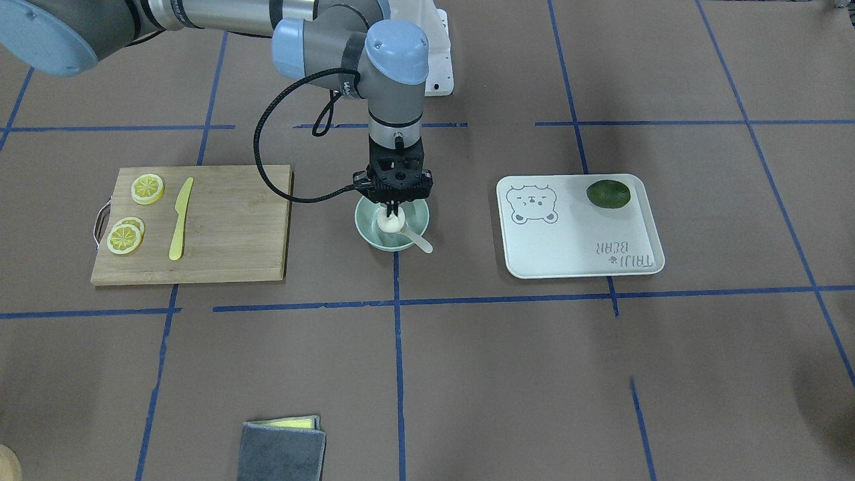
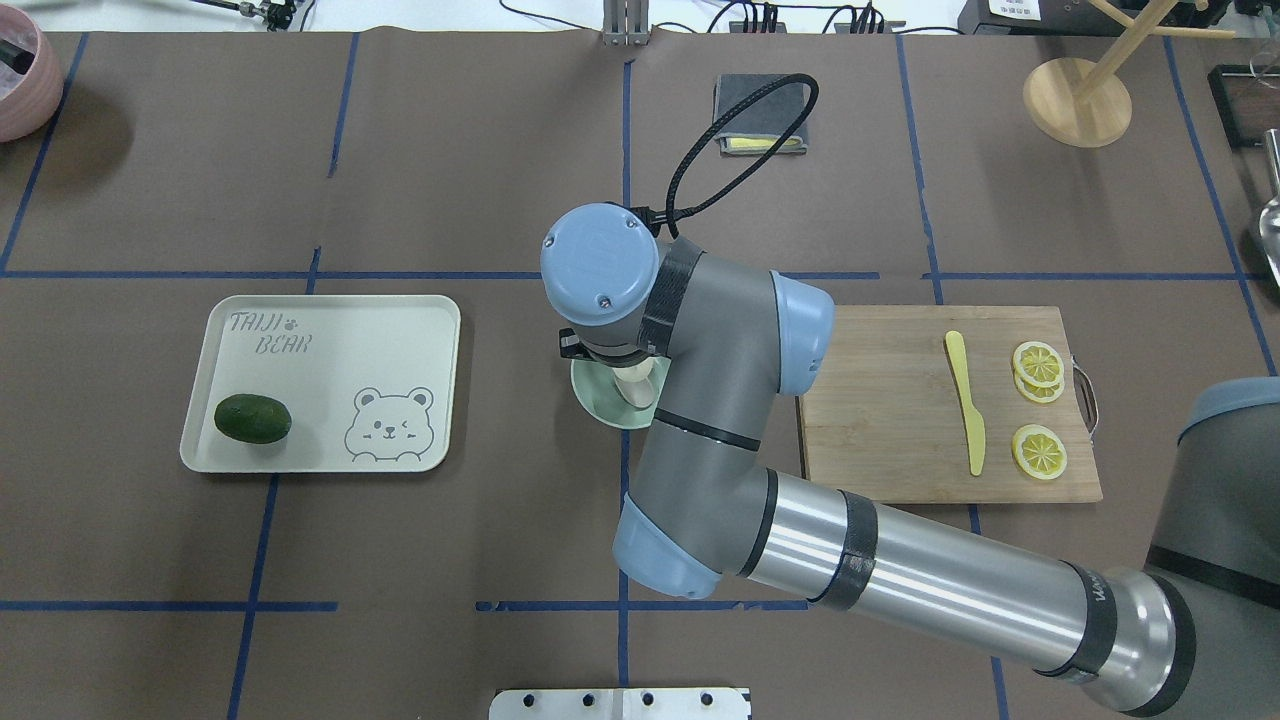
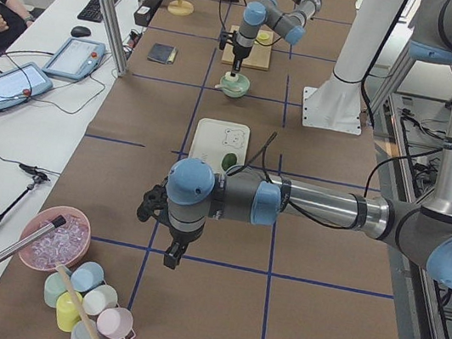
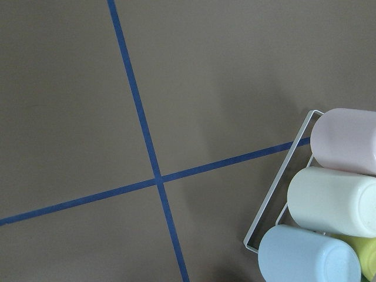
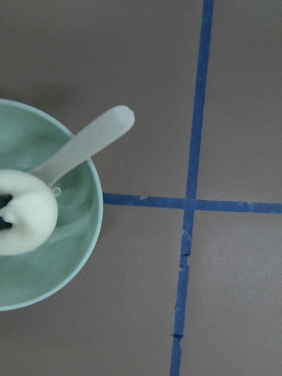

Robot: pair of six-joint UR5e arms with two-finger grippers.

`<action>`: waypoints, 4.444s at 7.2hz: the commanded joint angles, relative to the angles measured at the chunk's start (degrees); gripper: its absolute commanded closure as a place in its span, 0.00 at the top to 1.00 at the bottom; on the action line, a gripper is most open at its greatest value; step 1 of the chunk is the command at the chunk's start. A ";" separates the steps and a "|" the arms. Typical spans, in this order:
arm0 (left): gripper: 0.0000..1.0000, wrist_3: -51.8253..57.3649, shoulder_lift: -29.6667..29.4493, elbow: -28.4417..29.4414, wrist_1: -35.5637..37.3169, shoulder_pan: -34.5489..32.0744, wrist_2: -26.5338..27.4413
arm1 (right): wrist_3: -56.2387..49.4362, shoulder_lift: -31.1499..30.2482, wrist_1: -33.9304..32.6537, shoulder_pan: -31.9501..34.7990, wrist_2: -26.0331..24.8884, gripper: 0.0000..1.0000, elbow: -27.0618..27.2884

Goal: Put spoon and bun in bowl

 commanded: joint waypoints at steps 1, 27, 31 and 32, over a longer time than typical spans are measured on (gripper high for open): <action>1.00 0.01 0.00 0.00 -0.17 0.38 -0.09 | -0.44 -0.10 0.05 -0.53 -0.15 0.35 -0.82; 1.00 -5.17 0.18 2.11 -1.49 0.82 0.52 | -80.78 -56.62 0.05 63.10 35.19 1.00 12.54; 1.00 -5.26 0.26 2.37 -1.49 0.82 0.61 | -80.86 -56.62 0.05 63.10 35.19 1.00 12.01; 1.00 -5.17 0.35 2.37 -1.49 0.82 0.61 | -80.86 -56.70 0.05 63.10 35.19 1.00 11.75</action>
